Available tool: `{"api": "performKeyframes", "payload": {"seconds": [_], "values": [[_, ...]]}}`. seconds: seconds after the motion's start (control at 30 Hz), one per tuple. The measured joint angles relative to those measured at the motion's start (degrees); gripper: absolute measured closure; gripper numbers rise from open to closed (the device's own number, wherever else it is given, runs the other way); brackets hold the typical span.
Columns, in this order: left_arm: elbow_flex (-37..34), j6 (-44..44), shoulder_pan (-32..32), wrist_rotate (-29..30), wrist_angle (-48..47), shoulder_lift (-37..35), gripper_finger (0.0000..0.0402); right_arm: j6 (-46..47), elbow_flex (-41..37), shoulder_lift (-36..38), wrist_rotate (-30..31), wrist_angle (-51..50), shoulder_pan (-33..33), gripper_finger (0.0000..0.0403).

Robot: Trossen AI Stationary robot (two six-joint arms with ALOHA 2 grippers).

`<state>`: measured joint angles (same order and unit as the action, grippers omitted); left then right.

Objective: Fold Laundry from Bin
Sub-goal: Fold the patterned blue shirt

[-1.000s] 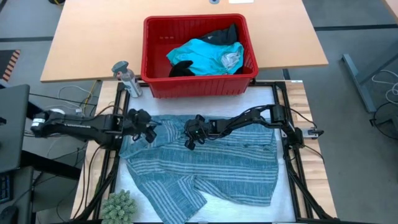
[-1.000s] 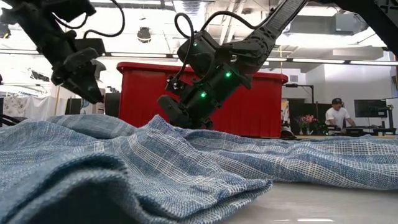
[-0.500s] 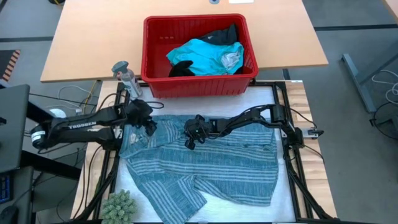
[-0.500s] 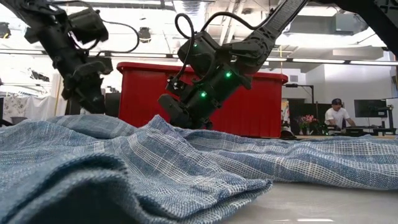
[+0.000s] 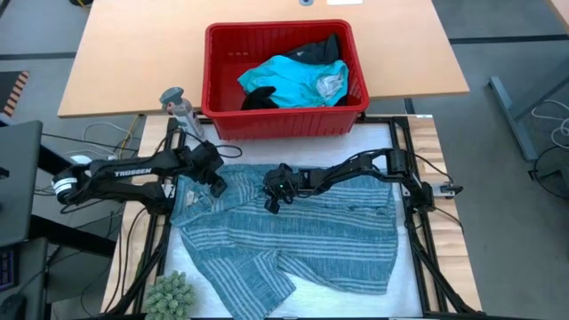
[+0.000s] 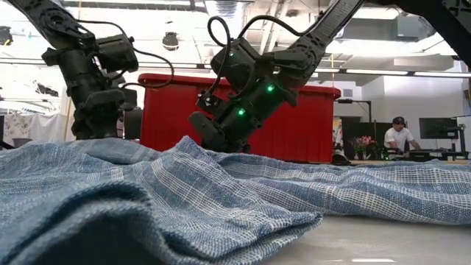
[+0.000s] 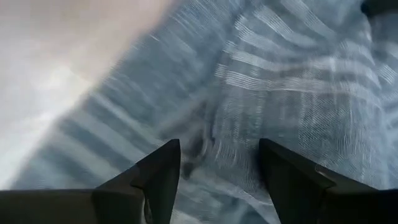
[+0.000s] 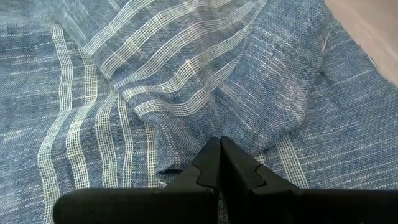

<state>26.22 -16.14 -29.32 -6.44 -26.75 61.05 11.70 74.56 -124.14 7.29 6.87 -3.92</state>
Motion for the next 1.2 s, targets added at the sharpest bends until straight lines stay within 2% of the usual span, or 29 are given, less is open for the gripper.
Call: {"api": "performKeyframes", "payload": {"seconds": [0.17, 0.3, 0.43, 0.6, 0.67, 0.73, 0.87, 1.03, 1.13, 1.2], "values": [[0.8, -1.9, 0.0, -8.5, 0.1, 2.0, 0.0237, 0.0, 0.0, 0.0, 0.0, 0.0, 0.0, 0.0365], [3.2, -4.6, 0.0, -9.2, 0.1, 1.8, 0.0309, -0.1, 0.0, 0.0, 0.0, 0.0, 0.0, 0.0365], [7.2, -3.0, 0.0, -6.8, -2.1, 1.4, 0.0388, -0.1, 0.0, 0.0, 0.0, 0.1, 0.0, 0.0365], [12.2, 1.1, 0.0, 1.6, -12.0, 1.6, 0.0400, -0.1, 0.0, 0.0, 0.1, 0.1, 0.0, 0.0365], [12.7, 1.9, 0.0, 4.1, -13.9, 1.6, 0.0400, -0.1, 0.0, 0.0, 0.1, 0.1, 0.0, 0.0365], [12.7, 3.7, 0.1, 4.0, -14.6, 1.6, 0.0398, -0.1, 0.0, 0.0, 0.1, 0.1, -0.2, 0.0365], [11.9, 8.7, 1.1, -1.2, -15.3, 1.6, 0.0380, -0.2, 0.0, 0.0, 0.1, 0.0, -0.3, 0.0365], [11.9, 12.7, 3.1, -10.9, -14.6, 1.6, 0.0316, -0.1, 0.0, 0.0, 0.1, 0.0, -0.3, 0.0365], [11.9, 12.7, 4.4, -10.6, -14.7, 1.6, 0.0268, -0.2, 0.0, 0.0, 0.1, 0.0, -0.3, 0.0365], [11.9, 11.4, 5.2, -6.7, -14.7, 1.6, 0.0237, -0.2, 0.0, 0.0, 0.1, 0.0, -0.3, 0.0365]]}}
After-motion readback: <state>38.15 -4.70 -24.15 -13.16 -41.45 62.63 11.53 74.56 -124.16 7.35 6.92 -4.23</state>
